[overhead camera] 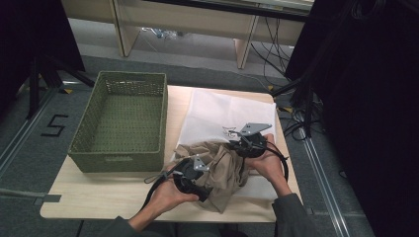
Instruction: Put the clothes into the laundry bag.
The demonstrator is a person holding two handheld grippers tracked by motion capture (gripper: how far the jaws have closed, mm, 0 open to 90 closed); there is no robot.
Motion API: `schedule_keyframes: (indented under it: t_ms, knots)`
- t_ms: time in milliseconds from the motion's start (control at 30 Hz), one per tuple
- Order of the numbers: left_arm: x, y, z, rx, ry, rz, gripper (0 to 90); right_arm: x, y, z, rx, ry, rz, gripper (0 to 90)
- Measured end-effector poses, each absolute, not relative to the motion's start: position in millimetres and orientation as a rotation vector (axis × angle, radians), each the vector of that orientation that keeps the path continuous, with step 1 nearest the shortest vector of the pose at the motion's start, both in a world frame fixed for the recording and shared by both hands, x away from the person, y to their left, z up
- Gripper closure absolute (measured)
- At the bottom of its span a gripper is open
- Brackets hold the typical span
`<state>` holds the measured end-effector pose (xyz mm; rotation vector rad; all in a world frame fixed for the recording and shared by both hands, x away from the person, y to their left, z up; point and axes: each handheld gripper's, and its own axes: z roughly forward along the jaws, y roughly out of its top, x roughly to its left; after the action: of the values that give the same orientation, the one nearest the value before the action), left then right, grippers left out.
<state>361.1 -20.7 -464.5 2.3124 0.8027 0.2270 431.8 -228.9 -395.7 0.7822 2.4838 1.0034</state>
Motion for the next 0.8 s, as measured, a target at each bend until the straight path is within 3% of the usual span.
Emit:
schedule_keyframes:
  t_ms: [33, 133, 167, 233, 333, 567, 667, 800]
  knots:
    - [363.9, -26.6, -467.0, 2.324, 0.773, 0.236, 28.9, 431.8, -228.6, -395.3, 0.781, 2.484, 1.005, 86.8]
    - [373.2, -43.6, -471.1, 2.311, 0.748, 0.285, 68.1, 430.3, -227.7, -395.3, 0.778, 2.49, 0.999, 86.8]
    - [375.7, -48.0, -471.1, 2.32, 0.743, 0.288, 75.8, 429.7, -227.5, -395.1, 0.781, 2.494, 0.998, 86.8]
    - [379.0, -53.0, -469.0, 2.312, 0.747, 0.293, 80.5, 429.4, -228.0, -394.0, 0.776, 2.495, 1.005, 87.0]
    - [387.6, -54.0, -456.0, 2.253, 0.785, 0.316, 84.2, 427.3, -228.7, -389.2, 0.761, 2.486, 1.028, 87.2]
    - [413.5, -55.8, -444.1, 2.118, 0.892, 0.372, 83.4, 425.4, -229.8, -381.1, 0.77, 2.47, 1.055, 87.3]
    - [414.9, -58.1, -451.8, 2.153, 0.89, 0.369, 78.7, 427.0, -230.9, -384.9, 0.76, 2.481, 1.04, 87.3]
    - [405.0, -53.0, -452.1, 2.15, 0.858, 0.318, 62.5, 428.5, -234.6, -389.1, 0.78, 2.488, 1.037, 87.3]
